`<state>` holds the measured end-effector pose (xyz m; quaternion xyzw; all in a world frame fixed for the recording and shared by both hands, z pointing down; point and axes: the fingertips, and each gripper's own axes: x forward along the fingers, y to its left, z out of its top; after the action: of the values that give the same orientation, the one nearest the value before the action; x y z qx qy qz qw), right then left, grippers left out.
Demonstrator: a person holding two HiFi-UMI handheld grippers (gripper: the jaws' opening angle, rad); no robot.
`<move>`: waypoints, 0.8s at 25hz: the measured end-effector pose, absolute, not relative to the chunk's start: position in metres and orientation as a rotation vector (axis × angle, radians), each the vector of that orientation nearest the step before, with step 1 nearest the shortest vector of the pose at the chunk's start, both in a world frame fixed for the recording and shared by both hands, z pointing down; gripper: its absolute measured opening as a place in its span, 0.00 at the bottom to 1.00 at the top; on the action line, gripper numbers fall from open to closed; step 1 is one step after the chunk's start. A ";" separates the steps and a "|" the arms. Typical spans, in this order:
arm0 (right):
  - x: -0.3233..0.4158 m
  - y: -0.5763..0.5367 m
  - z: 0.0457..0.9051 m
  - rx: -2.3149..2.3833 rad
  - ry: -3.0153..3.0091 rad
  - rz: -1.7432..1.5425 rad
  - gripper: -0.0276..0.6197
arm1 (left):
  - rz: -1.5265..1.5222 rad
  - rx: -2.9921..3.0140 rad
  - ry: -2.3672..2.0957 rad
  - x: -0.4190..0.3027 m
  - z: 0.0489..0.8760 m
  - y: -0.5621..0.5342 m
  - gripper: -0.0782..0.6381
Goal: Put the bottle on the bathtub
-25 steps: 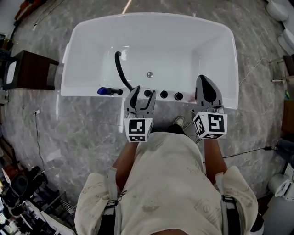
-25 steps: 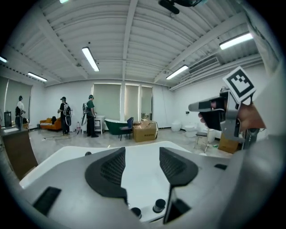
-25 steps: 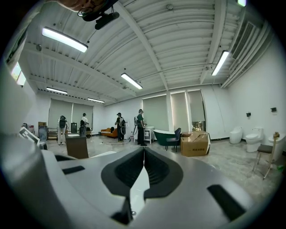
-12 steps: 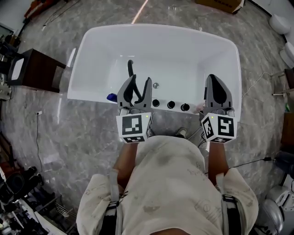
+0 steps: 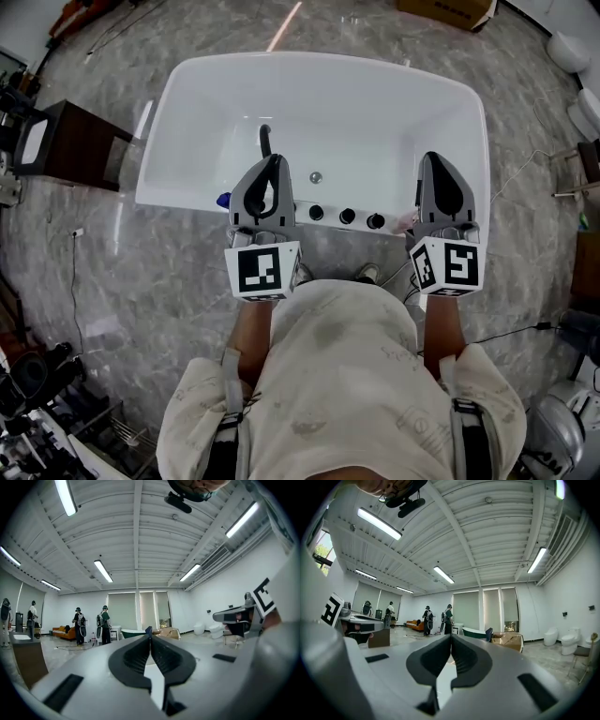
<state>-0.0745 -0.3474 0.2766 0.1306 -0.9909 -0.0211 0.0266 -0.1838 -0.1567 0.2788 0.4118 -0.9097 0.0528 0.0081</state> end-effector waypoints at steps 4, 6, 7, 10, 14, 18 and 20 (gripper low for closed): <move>-0.070 -0.342 0.270 0.429 -3.091 -0.091 0.03 | 0.159 1.310 -2.827 -0.177 0.276 -0.153 0.12; -0.068 -0.340 0.270 0.421 -3.097 -0.098 0.03 | 0.160 1.311 -2.829 -0.175 0.275 -0.153 0.12; -0.067 -0.339 0.270 0.414 -3.096 -0.100 0.03 | 0.162 1.311 -2.828 -0.173 0.274 -0.153 0.12; -0.068 -0.337 0.271 0.397 -3.096 -0.104 0.03 | 0.143 1.326 -2.808 -0.173 0.274 -0.153 0.12; -0.067 -0.338 0.272 0.394 -3.089 -0.097 0.03 | 0.103 1.330 -2.773 -0.174 0.278 -0.154 0.12; -0.063 -0.339 0.276 0.401 -3.081 -0.097 0.03 | 0.128 1.342 -2.759 -0.172 0.284 -0.156 0.12; -0.061 -0.341 0.277 0.404 -3.079 -0.099 0.03 | 0.130 1.348 -2.752 -0.170 0.287 -0.159 0.12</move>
<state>-0.0614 -0.3406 0.2771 0.1300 -0.9909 -0.0319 0.0172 -0.1696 -0.1587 0.2870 0.4392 -0.8966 0.0423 0.0374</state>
